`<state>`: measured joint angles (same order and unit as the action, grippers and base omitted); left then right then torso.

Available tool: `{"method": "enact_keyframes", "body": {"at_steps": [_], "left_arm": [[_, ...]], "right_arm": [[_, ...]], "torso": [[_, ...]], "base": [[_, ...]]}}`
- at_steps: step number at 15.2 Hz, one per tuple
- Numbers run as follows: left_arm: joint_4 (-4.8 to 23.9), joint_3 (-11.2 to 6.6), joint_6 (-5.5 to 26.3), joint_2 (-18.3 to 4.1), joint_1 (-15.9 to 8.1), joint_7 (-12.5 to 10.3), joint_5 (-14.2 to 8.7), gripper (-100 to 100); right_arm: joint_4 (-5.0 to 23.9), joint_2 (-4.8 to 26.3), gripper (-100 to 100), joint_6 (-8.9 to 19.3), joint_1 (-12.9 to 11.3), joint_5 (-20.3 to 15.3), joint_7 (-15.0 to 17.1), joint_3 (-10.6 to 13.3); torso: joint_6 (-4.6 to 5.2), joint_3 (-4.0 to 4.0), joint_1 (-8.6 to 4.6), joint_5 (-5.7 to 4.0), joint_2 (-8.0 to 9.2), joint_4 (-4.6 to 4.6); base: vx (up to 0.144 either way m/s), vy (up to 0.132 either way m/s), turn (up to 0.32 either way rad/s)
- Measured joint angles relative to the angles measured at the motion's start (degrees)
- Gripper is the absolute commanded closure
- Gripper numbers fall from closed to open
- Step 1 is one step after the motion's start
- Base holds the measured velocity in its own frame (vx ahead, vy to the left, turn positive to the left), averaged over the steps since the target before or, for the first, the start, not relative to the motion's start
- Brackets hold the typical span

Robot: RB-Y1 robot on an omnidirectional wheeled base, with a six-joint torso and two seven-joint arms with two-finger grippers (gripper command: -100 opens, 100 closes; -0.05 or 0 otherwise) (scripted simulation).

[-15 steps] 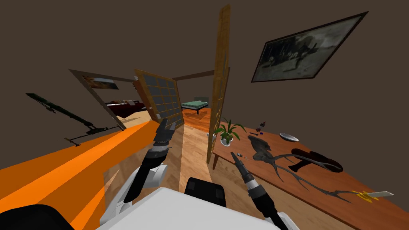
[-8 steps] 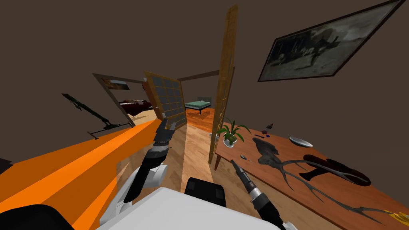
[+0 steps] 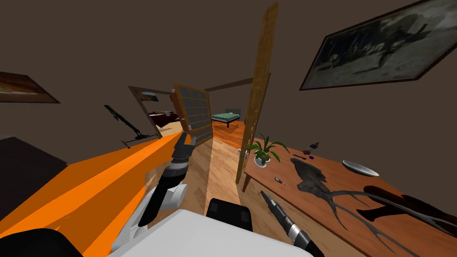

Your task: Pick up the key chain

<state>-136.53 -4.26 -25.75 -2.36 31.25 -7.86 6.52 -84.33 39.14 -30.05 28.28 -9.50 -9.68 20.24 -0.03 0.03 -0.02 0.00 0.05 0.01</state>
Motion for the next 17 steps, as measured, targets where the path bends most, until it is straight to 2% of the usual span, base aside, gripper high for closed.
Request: {"method": "enact_keyframes", "body": {"at_steps": [2,4,6,8,12,15,17], "left_arm": [[0.0,0.00,0.0,0.0,0.0,0.0,0.0,0],[0.0,0.00,0.0,0.0,0.0,0.0,0.0,0],[0.0,-0.01,0.0,0.0,0.0,0.0,0.0,0],[0.0,0.00,0.0,0.0,0.0,0.0,0.0,0],[0.0,0.00,0.0,0.0,0.0,0.0,0.0,0],[0.0,0.00,0.0,0.0,0.0,0.0,0.0,0],[0.0,0.00,0.0,0.0,0.0,0.0,0.0,0]], "right_arm": [[3.8,1.9,-100,-1.4,0.2,-0.9,-0.6,1.1],[8.1,3.4,-100,-1.7,-0.7,-2.2,-1.3,2.9],[8.8,5.0,-100,-0.6,0.1,-2.9,-1.7,3.8],[10.6,6.7,-100,-1.0,0.7,-3.8,-2.4,4.8],[15.4,9.0,-100,-2.3,0.1,-4.8,-2.7,6.3],[18.1,10.5,-100,-2.1,0.0,-6.0,-3.5,7.8],[20.8,11.6,-100,-2.6,-0.6,-6.7,-3.7,8.9]], "torso": [[0.00,0.00,0.01,0.01,0.00,0.00],[-0.01,-0.01,0.01,0.00,-0.03,0.00],[0.05,-0.01,0.00,0.00,-0.02,-0.01],[0.02,-0.02,0.00,0.01,-0.03,0.00],[0.01,-0.04,-0.03,0.00,-0.07,-0.01],[0.00,-0.05,-0.04,0.00,-0.09,-0.01],[-0.01,-0.06,-0.05,0.00,-0.10,-0.01]], "base": [[-0.006,0.021,0.268],[-0.001,0.020,0.250],[0.001,0.011,0.153],[0.003,0.010,0.150],[0.006,0.005,0.136],[0.012,0.004,0.178],[0.018,0.004,0.221]]}}
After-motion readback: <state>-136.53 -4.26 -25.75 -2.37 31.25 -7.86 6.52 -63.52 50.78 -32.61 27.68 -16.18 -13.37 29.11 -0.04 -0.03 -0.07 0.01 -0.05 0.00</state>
